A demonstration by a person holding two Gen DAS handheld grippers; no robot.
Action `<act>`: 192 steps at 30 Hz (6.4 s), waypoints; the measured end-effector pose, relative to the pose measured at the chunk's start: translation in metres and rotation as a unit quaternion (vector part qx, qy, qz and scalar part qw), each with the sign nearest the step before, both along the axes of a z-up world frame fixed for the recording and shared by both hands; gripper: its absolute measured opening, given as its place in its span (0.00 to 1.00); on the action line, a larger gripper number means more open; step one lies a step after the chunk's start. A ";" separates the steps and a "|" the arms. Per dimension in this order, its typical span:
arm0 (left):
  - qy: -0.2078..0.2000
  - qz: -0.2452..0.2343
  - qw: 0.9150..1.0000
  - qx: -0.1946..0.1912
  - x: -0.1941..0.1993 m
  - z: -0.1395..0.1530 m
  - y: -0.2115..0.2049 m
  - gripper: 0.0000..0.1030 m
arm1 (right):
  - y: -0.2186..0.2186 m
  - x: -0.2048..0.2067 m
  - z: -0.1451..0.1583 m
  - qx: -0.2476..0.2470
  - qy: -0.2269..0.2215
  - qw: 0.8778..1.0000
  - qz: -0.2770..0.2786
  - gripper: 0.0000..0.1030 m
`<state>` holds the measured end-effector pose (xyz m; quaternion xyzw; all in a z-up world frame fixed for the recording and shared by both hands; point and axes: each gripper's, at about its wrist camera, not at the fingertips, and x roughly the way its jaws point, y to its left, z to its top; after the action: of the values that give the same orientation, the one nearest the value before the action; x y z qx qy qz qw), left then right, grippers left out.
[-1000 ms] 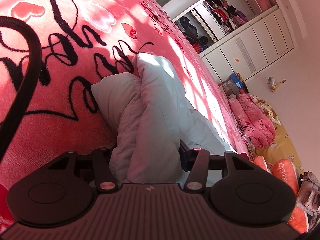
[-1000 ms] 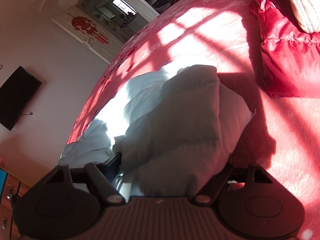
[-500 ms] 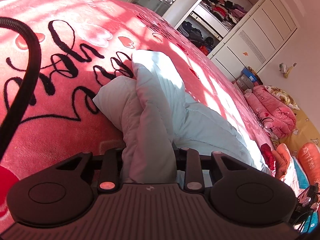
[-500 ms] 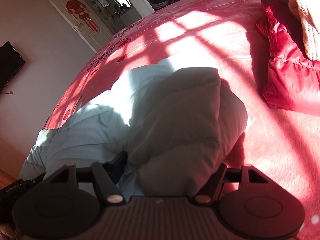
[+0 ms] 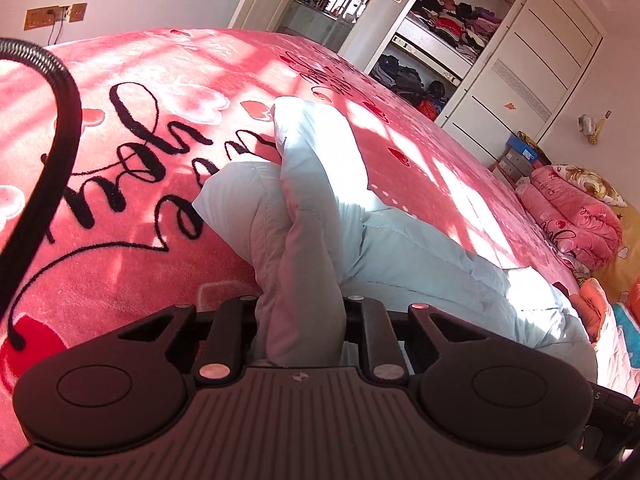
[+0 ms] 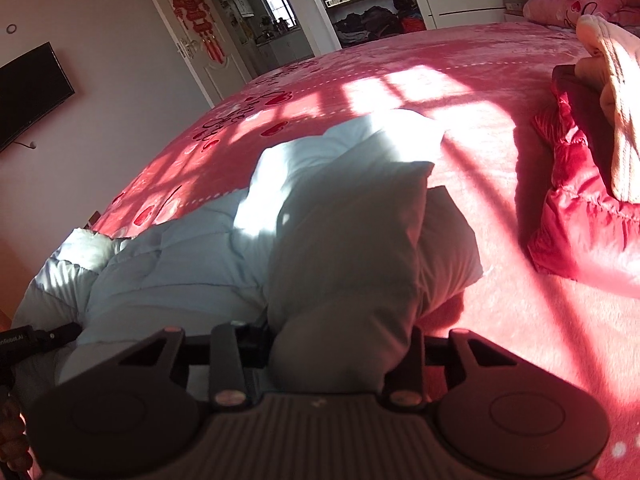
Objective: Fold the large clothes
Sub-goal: 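Grasp the folded jacket with both grippers and lift it, then carry the held jacket with both grippers toward the pink folded blanket, then lower the jacket onto the pink blanket and open both grippers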
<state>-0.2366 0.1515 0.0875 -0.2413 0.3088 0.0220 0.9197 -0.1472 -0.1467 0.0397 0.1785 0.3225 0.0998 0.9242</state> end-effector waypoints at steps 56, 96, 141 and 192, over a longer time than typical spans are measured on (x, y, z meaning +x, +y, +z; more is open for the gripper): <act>-0.100 -0.083 0.990 0.048 0.000 0.053 -0.065 0.14 | -0.068 -0.105 0.070 -0.129 -0.146 0.977 -0.091 0.24; -0.208 -0.307 0.927 0.053 0.134 0.079 -0.298 0.18 | -0.333 -0.163 0.152 -0.156 -0.255 0.880 -0.368 0.25; -0.171 -0.279 0.930 0.169 0.188 -0.011 -0.367 0.52 | -0.408 -0.190 0.066 -0.118 -0.167 0.875 -0.439 0.91; -0.071 -0.251 0.950 0.170 0.047 -0.039 -0.221 1.00 | -0.247 -0.172 0.064 -0.136 -0.132 0.919 -0.347 0.99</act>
<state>-0.1894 -0.0696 0.0486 0.0035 0.2848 -0.1750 0.9425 -0.3190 -0.3937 0.1032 0.1366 0.1258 -0.2490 0.9505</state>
